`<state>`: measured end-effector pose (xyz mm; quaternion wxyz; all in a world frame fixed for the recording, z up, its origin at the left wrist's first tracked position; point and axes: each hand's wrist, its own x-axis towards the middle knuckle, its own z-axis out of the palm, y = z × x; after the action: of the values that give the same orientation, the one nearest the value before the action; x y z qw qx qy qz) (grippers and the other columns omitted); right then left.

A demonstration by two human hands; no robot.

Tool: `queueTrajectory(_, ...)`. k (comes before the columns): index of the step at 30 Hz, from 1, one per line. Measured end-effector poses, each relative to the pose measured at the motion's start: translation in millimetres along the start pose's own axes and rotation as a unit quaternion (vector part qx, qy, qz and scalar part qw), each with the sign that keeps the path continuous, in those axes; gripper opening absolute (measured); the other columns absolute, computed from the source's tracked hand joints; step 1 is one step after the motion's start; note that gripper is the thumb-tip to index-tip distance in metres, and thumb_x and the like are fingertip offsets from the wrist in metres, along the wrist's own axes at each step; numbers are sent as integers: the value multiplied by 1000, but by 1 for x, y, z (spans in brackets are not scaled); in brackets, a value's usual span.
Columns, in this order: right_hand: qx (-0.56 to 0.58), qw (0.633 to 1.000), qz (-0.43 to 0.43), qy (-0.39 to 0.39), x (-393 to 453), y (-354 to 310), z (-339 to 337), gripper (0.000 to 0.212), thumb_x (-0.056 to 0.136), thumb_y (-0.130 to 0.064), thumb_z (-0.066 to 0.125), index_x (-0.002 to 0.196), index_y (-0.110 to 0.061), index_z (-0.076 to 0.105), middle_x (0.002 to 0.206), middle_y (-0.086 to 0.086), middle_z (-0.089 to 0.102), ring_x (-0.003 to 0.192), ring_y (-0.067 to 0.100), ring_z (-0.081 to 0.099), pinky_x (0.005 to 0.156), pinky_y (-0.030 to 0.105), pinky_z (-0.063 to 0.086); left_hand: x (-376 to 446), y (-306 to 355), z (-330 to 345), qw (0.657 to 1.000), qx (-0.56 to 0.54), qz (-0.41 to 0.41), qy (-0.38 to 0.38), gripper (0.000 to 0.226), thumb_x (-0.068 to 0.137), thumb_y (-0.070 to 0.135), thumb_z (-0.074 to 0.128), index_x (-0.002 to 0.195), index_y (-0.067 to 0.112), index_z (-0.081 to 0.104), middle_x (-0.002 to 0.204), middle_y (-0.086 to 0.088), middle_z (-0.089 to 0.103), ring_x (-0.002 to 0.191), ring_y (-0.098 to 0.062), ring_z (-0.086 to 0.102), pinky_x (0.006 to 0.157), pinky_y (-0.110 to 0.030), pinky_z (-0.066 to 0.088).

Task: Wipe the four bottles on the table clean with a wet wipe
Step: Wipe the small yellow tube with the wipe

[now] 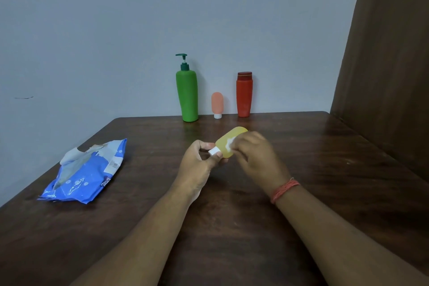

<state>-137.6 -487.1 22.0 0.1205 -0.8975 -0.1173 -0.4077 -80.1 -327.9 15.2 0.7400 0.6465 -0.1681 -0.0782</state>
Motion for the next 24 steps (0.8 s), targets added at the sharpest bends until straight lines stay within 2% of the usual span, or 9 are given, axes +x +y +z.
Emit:
queueTrajectory(2, -9, 999, -39, -35, 0, -5, 2, 15, 82, -2, 72, 94, -10, 71, 95, 2, 68, 88, 23, 60, 76, 33, 51, 0, 1, 0, 1000, -8, -3, 1, 18, 91, -5, 67, 105, 2, 58, 111, -25, 68, 90, -31, 75, 89, -42, 59)
queueTrajectory(3, -13, 999, -24, -20, 2, -1, 2, 16, 81, 0, 72, 94, -10, 72, 95, 3, 68, 88, 24, 60, 76, 33, 51, 0, 1, 0, 1000, -5, -1, -2, 19, 91, -5, 67, 105, 3, 58, 111, -24, 68, 89, -31, 75, 88, -41, 59)
queueTrajectory(6, -7, 994, 95, 61, 6, 17, -1, 14, 84, 0, 70, 95, -8, 74, 93, 6, 68, 89, 23, 60, 79, 30, 49, -2, -1, 1, 999, 29, 9, -12, 19, 92, -1, 67, 105, 9, 57, 116, -20, 66, 89, -28, 76, 90, -42, 58)
queueTrajectory(8, -9, 985, 154, 72, 3, 21, -3, 10, 88, -4, 68, 96, -7, 73, 95, 5, 68, 91, 21, 60, 79, 23, 43, -3, 0, 1, 999, 44, 9, -16, 19, 92, 0, 67, 104, 11, 57, 117, -18, 64, 89, -27, 76, 93, -44, 58)
queueTrajectory(10, -1, 992, 109, 63, 2, 15, -2, 11, 86, -3, 69, 95, -7, 73, 95, 6, 69, 90, 24, 61, 80, 21, 39, -1, 0, 1, 999, 45, 13, -12, 18, 92, 0, 67, 103, 11, 58, 116, -19, 65, 89, -28, 76, 92, -44, 58)
queueTrajectory(12, 13, 1000, 24, 12, 0, 4, -1, 10, 86, -5, 69, 95, -9, 73, 97, 4, 69, 90, 24, 61, 82, 27, 45, 0, -1, 0, 999, 31, 10, -4, 18, 91, -1, 69, 103, 8, 59, 112, -22, 68, 94, -32, 74, 93, -48, 58)
queueTrajectory(14, 13, 999, -15, -36, 0, -2, 2, 10, 88, -10, 67, 97, -11, 72, 99, 2, 68, 93, 22, 60, 81, 32, 50, 1, -2, -2, 1000, 21, 6, 5, 20, 89, 0, 71, 104, 8, 61, 109, -23, 70, 100, -36, 72, 95, -50, 57)
queueTrajectory(20, 1, 994, 90, 59, 3, 21, -1, 9, 85, -4, 70, 92, -10, 72, 94, 3, 66, 90, 25, 60, 80, 20, 38, -3, 0, 1, 999, 31, 13, -2, 19, 93, -1, 66, 105, 10, 57, 114, -20, 67, 90, -29, 76, 95, -46, 56)
queueTrajectory(24, 6, 997, -45, -65, -3, 1, 5, 8, 87, -10, 70, 94, -12, 71, 97, 2, 66, 88, 23, 60, 76, 34, 51, -1, 1, -1, 998, 58, 24, 7, 20, 90, 1, 71, 103, 10, 60, 108, -18, 70, 103, -33, 70, 93, -47, 58)
